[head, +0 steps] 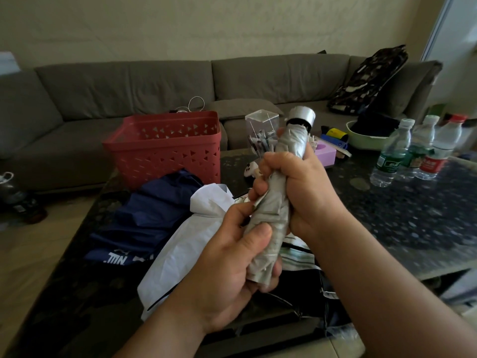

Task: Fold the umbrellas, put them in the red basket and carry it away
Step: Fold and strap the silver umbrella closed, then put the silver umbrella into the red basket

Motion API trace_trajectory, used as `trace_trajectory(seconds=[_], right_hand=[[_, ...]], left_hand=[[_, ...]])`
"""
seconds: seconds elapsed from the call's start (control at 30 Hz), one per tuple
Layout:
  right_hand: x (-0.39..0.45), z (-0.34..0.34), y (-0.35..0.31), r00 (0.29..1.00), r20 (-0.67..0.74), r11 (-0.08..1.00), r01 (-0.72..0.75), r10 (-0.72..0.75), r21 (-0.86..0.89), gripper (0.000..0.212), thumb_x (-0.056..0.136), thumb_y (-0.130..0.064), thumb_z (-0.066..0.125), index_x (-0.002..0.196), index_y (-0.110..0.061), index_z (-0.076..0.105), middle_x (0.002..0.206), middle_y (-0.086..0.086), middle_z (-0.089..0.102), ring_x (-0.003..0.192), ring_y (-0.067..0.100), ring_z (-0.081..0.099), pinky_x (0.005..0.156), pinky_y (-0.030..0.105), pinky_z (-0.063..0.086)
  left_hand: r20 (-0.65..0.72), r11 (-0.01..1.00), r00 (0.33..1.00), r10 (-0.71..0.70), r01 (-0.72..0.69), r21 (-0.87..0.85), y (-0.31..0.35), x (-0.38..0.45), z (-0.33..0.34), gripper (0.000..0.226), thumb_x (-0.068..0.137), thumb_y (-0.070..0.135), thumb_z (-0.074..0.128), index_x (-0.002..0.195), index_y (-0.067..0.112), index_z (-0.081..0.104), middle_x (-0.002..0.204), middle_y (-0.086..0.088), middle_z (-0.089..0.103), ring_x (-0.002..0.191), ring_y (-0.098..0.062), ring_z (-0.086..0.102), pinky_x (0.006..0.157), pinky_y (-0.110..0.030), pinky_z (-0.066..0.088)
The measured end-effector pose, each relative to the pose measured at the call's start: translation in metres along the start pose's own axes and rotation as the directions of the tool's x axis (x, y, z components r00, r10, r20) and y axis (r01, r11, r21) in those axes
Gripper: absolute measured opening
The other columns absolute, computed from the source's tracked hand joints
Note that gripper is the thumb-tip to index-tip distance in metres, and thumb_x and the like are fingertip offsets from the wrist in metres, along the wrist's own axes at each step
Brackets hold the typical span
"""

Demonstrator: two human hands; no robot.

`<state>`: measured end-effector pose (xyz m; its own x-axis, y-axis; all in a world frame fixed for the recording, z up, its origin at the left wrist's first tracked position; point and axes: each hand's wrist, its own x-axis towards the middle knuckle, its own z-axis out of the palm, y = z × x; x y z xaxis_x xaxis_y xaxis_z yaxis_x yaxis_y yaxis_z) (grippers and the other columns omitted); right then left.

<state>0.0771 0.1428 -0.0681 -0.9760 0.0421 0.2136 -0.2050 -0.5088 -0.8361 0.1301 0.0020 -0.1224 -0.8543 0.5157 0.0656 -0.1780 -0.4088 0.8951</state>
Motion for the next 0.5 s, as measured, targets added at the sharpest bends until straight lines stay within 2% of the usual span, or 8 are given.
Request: trace_trajectory(seconds=[0.07, 0.17, 0.23, 0.27, 0.33, 0.4, 0.43, 0.5], right_hand=[[0.001, 0.001, 0.002, 0.997, -0.07, 1.0, 0.016, -0.016, -0.002, 0.024, 0.095, 0.005, 0.053, 0.106, -0.015, 0.047, 0.071, 0.012, 0.048, 0.049, 0.023, 0.047, 0.054, 0.039, 0.051], [0.006, -0.002, 0.009, 0.957, -0.283, 0.994, 0.044, -0.07, -0.099, 0.024, 0.094, 0.0, 0.06, 0.112, -0.011, 0.048, 0.073, 0.012, 0.053, 0.047, 0.024, 0.053, 0.053, 0.041, 0.054], [0.007, -0.001, 0.014, 0.932, -0.355, 0.993, 0.037, -0.075, -0.114, 0.029, 0.095, -0.003, 0.064, 0.12, -0.009, 0.05, 0.073, 0.011, 0.055, 0.047, 0.024, 0.056, 0.054, 0.04, 0.056], [0.006, 0.0, 0.016, 0.93, -0.363, 0.994, 0.027, -0.063, -0.103, 0.032, 0.095, -0.005, 0.065, 0.123, -0.009, 0.05, 0.074, 0.01, 0.056, 0.048, 0.024, 0.058, 0.056, 0.041, 0.057], [0.008, -0.001, 0.014, 0.937, -0.348, 0.999, 0.016, -0.03, -0.042, 0.04, 0.094, -0.01, 0.07, 0.128, -0.012, 0.049, 0.081, 0.011, 0.062, 0.059, 0.028, 0.065, 0.064, 0.047, 0.06], [0.014, -0.01, 0.003, 0.937, -0.349, 0.996, 0.048, -0.018, 0.077, 0.057, 0.09, -0.015, 0.076, 0.138, -0.024, 0.047, 0.109, 0.015, 0.068, 0.079, 0.033, 0.072, 0.078, 0.057, 0.06], [0.017, -0.017, -0.007, 0.923, -0.383, 0.993, 0.086, -0.047, 0.086, 0.068, 0.089, -0.015, 0.076, 0.147, -0.029, 0.043, 0.124, 0.015, 0.065, 0.086, 0.031, 0.075, 0.081, 0.055, 0.061], [0.016, -0.028, -0.028, 0.895, -0.414, 0.986, 0.152, -0.165, -0.063, 0.066, 0.094, -0.007, 0.068, 0.153, -0.026, 0.046, 0.132, 0.012, 0.065, 0.09, 0.022, 0.078, 0.078, 0.041, 0.062]], left_hand=[[-0.053, 0.973, 0.996, 0.075, -0.061, 0.221, -0.001, 0.0, 0.002, 0.026, 0.098, 0.04, 0.066, 0.123, 0.043, 0.063, 0.096, 0.0, 0.073, 0.075, -0.017, 0.069, 0.059, -0.03, 0.051], [-0.058, 0.733, 0.951, 0.304, -0.195, 0.651, -0.007, 0.0, -0.001, 0.035, 0.102, 0.054, 0.056, 0.132, 0.067, 0.046, 0.124, 0.02, 0.07, 0.107, -0.003, 0.07, 0.083, -0.019, 0.054], [-0.006, 0.564, 0.914, 0.405, -0.245, 0.788, -0.014, 0.0, -0.003, 0.043, 0.103, 0.051, 0.053, 0.144, 0.058, 0.042, 0.136, 0.024, 0.064, 0.123, 0.002, 0.062, 0.094, -0.015, 0.05], [0.0, 0.541, 0.902, 0.432, -0.259, 0.8, -0.017, 0.0, -0.005, 0.043, 0.105, 0.046, 0.052, 0.146, 0.052, 0.044, 0.138, 0.025, 0.063, 0.126, 0.003, 0.061, 0.098, -0.017, 0.051], [-0.018, 0.586, 0.894, 0.447, -0.278, 0.761, -0.014, 0.002, -0.01, 0.035, 0.107, 0.04, 0.053, 0.141, 0.049, 0.052, 0.129, 0.025, 0.068, 0.116, 0.002, 0.066, 0.094, -0.019, 0.055], [-0.072, 0.746, 0.926, 0.371, -0.251, 0.617, -0.003, 0.004, -0.02, 0.032, 0.1, 0.037, 0.062, 0.13, 0.05, 0.064, 0.106, 0.014, 0.076, 0.085, -0.007, 0.072, 0.072, -0.022, 0.058], [-0.09, 0.83, 0.947, 0.307, -0.22, 0.513, 0.005, 0.004, -0.028, 0.034, 0.092, 0.037, 0.068, 0.125, 0.048, 0.069, 0.094, 0.005, 0.076, 0.069, -0.015, 0.068, 0.058, -0.027, 0.055], [-0.069, 0.934, 0.983, 0.172, -0.14, 0.329, 0.021, 0.003, -0.044, 0.043, 0.08, 0.038, 0.072, 0.123, 0.038, 0.076, 0.085, -0.012, 0.071, 0.051, -0.019, 0.058, 0.045, -0.028, 0.044]])
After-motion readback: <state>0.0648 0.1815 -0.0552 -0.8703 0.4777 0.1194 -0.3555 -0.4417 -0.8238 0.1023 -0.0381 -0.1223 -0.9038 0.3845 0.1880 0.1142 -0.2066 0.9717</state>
